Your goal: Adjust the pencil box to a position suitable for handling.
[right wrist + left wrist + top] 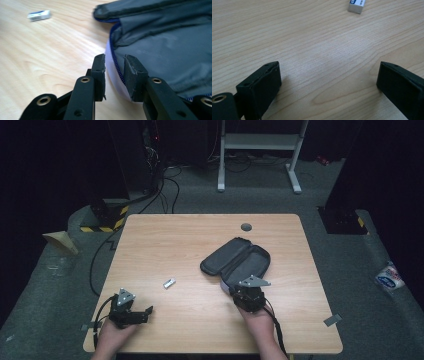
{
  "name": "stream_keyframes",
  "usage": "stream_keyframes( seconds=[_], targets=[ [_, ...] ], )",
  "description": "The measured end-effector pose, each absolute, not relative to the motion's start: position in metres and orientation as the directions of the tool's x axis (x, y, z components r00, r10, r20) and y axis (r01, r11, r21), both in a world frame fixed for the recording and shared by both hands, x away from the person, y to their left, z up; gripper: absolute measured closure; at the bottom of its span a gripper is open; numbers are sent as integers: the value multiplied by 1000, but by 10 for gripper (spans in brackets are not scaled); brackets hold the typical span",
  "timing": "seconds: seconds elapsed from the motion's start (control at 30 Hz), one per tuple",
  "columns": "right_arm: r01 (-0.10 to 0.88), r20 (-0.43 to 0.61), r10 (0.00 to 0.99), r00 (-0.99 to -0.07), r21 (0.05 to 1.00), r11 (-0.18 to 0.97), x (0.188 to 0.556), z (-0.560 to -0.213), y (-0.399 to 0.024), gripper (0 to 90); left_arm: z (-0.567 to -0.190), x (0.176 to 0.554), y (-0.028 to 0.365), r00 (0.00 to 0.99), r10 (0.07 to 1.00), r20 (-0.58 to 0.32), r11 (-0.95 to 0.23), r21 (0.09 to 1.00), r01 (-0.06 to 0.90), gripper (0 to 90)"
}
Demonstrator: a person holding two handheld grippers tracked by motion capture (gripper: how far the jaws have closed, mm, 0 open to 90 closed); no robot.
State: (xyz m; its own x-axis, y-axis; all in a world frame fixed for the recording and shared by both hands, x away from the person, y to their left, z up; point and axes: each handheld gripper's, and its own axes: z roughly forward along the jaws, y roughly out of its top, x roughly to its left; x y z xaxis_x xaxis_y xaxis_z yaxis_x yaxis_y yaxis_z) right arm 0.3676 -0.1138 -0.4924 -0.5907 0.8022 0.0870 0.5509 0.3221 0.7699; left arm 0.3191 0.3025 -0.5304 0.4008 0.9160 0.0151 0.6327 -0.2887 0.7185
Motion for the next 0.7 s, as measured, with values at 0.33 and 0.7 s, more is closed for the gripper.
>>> stream_keyframes(
  seconds=[0.33,0.7],
  targets=[
    [501,96,740,-666,792,348,343,-489,-82,642,-530,319,302,401,916,15,-289,719,633,60],
    [514,41,857,-513,815,268,372,-467,-148,562,-530,319,302,401,916,13,-287,719,633,60]
  ],
)
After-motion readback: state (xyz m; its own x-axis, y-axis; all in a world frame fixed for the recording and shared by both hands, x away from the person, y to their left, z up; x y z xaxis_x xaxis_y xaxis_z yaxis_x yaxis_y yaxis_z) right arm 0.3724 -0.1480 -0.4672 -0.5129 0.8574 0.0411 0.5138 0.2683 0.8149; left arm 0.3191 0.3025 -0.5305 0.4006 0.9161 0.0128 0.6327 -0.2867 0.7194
